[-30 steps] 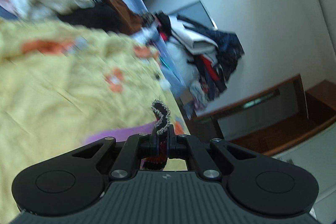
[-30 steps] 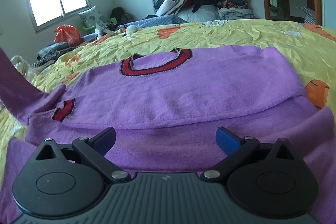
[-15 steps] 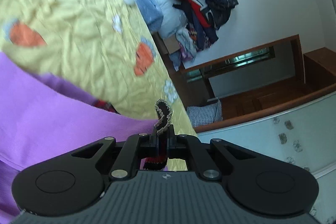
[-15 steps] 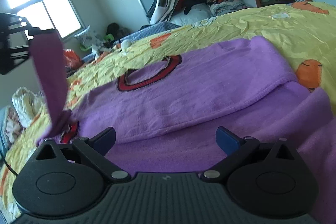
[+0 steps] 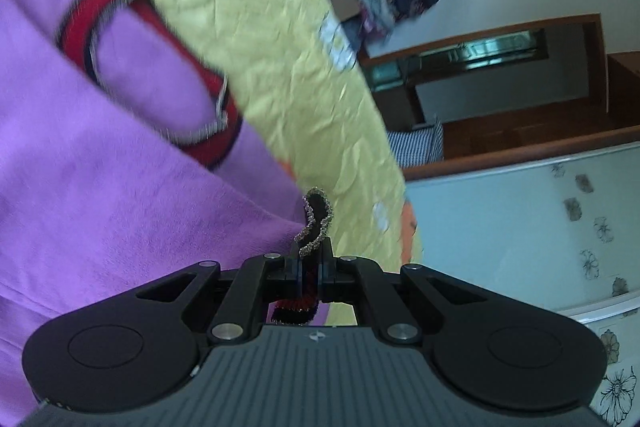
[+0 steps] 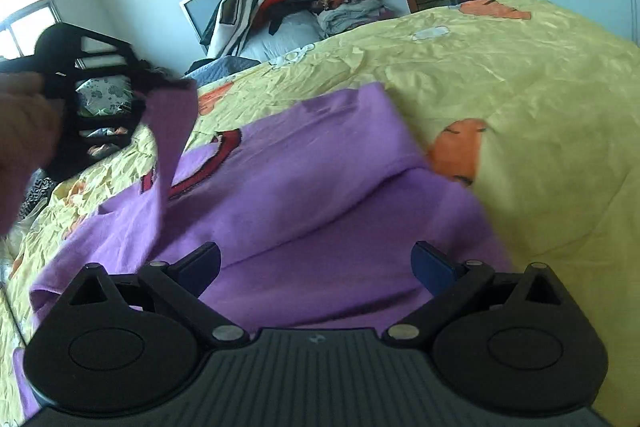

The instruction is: Fold small clothes

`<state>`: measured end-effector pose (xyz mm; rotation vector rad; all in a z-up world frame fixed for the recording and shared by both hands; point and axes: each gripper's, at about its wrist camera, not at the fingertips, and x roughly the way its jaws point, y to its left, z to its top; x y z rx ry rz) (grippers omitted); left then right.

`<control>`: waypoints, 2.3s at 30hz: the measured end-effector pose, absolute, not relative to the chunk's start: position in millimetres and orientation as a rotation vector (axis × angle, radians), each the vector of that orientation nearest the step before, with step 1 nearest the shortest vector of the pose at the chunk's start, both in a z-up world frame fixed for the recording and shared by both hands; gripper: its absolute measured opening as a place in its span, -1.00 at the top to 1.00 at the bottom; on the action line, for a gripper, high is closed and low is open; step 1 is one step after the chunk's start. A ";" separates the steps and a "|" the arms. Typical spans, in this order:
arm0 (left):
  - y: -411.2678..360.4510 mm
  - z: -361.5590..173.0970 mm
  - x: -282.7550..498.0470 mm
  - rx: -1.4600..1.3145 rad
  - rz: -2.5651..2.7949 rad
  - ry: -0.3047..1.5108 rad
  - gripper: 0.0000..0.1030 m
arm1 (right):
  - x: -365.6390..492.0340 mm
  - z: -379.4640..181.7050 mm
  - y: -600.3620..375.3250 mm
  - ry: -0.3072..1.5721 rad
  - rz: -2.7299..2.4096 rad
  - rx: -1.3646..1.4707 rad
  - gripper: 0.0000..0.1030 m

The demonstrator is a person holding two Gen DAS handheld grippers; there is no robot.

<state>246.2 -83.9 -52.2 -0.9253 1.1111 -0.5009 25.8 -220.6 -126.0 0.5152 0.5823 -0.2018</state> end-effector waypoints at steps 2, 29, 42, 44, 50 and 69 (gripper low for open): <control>-96.6 -64.4 245.4 -0.928 -0.504 1.135 0.90 | 22.6 -125.3 -222.8 0.585 -0.212 0.507 -0.99; 133.8 -83.8 202.7 -0.378 -0.445 0.981 -0.94 | 127.0 -125.2 -282.5 0.609 -0.073 0.418 -0.15; 184.9 -75.4 145.2 -0.288 -0.441 0.931 -0.96 | 94.3 -107.5 -254.6 0.701 -0.117 0.166 0.63; 191.3 -82.0 135.6 -0.321 -0.444 0.982 -0.95 | 77.2 -112.3 -244.2 0.707 -0.041 0.124 -0.02; 193.1 -77.3 89.6 -0.134 -0.455 1.017 -0.91 | 25.0 -125.9 -251.4 0.767 -0.020 0.007 -0.28; 241.7 -114.5 56.0 -0.630 -0.737 1.103 0.11 | -71.8 -136.6 -278.2 0.772 0.234 0.389 0.28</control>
